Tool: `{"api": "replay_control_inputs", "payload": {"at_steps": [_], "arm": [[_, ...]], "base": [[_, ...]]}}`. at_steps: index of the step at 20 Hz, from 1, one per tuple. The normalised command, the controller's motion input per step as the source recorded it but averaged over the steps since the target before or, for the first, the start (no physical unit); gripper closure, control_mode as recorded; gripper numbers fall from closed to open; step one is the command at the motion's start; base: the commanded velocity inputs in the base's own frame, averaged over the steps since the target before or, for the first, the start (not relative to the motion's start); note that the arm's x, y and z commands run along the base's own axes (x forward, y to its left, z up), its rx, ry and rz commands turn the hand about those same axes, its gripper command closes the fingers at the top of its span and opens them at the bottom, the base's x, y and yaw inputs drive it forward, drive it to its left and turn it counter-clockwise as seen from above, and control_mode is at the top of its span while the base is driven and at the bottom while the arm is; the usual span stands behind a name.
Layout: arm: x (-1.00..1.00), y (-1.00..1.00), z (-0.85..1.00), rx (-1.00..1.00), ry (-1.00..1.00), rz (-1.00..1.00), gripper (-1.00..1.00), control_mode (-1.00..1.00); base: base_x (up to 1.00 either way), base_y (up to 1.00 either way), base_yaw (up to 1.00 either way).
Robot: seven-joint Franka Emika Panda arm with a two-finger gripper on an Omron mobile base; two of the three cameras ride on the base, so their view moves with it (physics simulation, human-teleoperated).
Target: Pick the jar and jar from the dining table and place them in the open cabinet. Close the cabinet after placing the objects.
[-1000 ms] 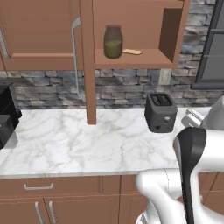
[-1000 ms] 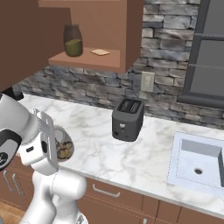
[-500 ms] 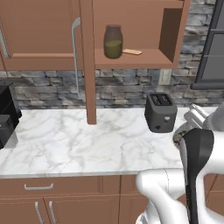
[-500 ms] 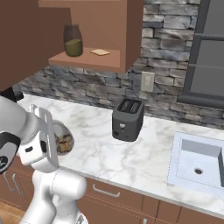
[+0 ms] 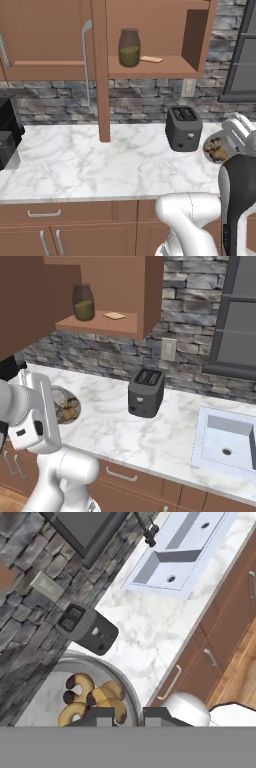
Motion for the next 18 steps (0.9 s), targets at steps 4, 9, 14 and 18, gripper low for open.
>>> {"api": "replay_control_inputs", "payload": {"at_steps": [4, 9, 14, 18], "arm": [[-0.26, 0.00, 0.40, 0.07, -0.02, -0.05, 1.00, -1.00], [-0.04, 0.02, 0.43, 0.11, 0.00, -0.01, 1.00, -1.00], [0.03, 0.21, 0.36, 0.13, -0.01, 0.00, 1.00, -1.00], [0.08, 0.16, 0.16, 0.10, -0.11, -0.04, 1.00, -1.00]], "base": [[0.00, 0.00, 0.00], [0.00, 0.00, 0.00], [0.00, 0.00, 0.00], [0.00, 0.00, 0.00]]}}
